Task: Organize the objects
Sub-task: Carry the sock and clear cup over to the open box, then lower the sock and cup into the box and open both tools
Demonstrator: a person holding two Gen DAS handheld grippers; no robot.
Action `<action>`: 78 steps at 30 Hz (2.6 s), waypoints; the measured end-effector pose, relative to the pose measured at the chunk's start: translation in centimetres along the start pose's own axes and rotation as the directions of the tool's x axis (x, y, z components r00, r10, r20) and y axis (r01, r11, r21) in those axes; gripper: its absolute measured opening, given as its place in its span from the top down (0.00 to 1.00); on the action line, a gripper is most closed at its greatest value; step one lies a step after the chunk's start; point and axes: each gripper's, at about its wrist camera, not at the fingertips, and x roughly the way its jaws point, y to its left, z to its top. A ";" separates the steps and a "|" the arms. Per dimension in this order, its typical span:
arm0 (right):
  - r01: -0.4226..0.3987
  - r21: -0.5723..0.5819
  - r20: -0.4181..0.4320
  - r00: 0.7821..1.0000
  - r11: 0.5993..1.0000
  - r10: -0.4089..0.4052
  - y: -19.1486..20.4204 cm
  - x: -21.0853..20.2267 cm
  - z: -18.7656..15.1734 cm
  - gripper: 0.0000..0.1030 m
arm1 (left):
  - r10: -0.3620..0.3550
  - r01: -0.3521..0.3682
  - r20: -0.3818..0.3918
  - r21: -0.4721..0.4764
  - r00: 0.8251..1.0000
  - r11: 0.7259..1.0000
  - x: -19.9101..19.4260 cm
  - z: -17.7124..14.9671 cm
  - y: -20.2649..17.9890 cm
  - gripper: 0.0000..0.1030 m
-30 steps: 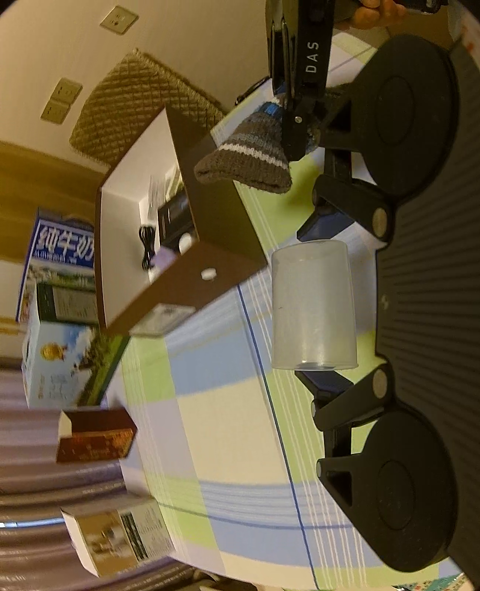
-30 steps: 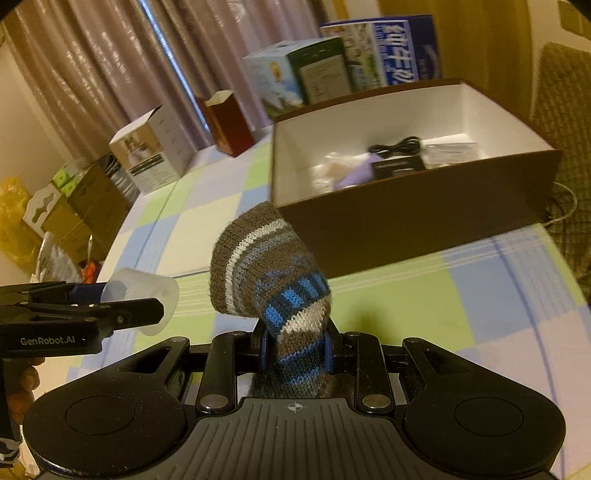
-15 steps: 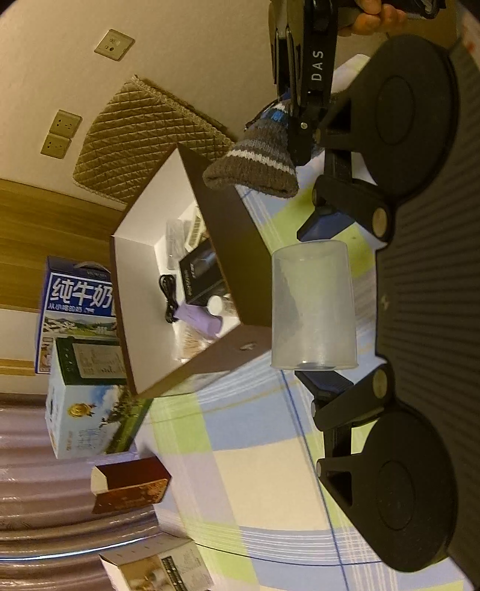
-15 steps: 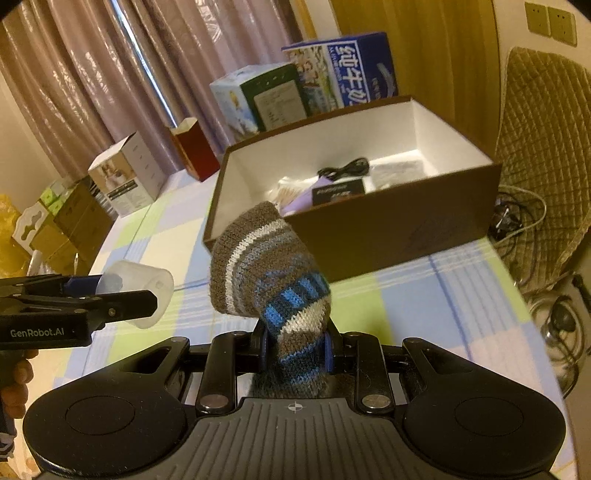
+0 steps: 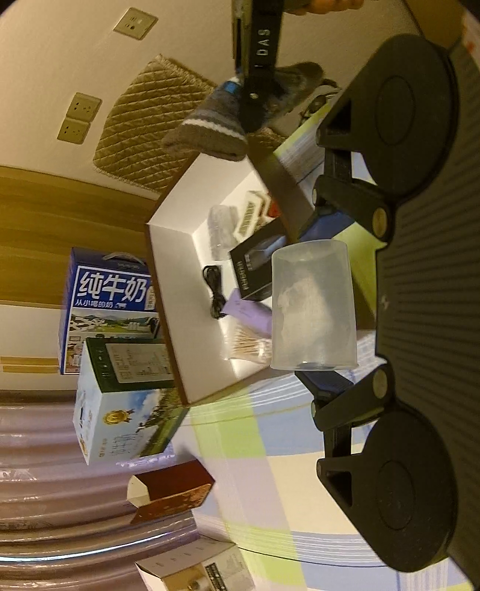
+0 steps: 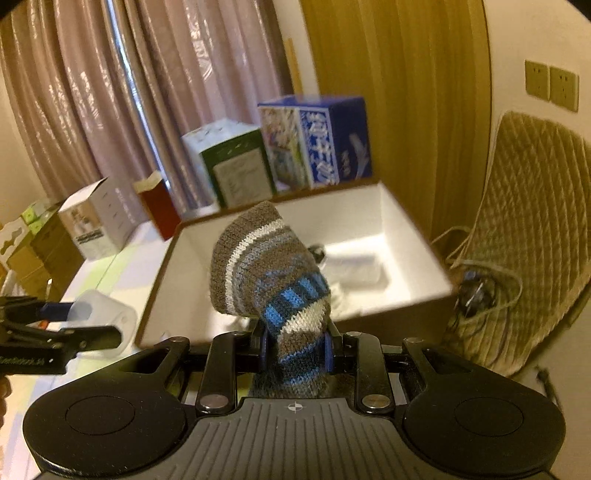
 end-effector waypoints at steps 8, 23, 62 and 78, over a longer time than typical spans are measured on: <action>0.032 -0.028 0.011 0.999 0.999 -0.031 -2.7 3.7 3.4 0.77 | 0.026 -0.026 0.005 0.010 1.000 1.000 2.7 3.1 0.0 0.34; 0.065 -0.030 -0.054 0.996 0.997 -0.067 -6.2 10.8 4.9 0.75 | 0.061 -0.061 -0.046 -0.005 0.997 0.998 7.1 5.3 1.2 0.34; 0.030 -0.004 -0.073 0.997 1.000 -0.030 -7.5 12.0 3.9 0.36 | 0.067 -0.069 -0.153 -0.009 0.986 0.998 12.3 5.5 1.5 0.42; -0.007 -0.020 -0.043 0.999 1.000 0.006 -6.4 8.9 3.4 0.30 | 0.083 -0.088 -0.124 -0.030 0.989 0.996 9.0 4.8 0.1 0.38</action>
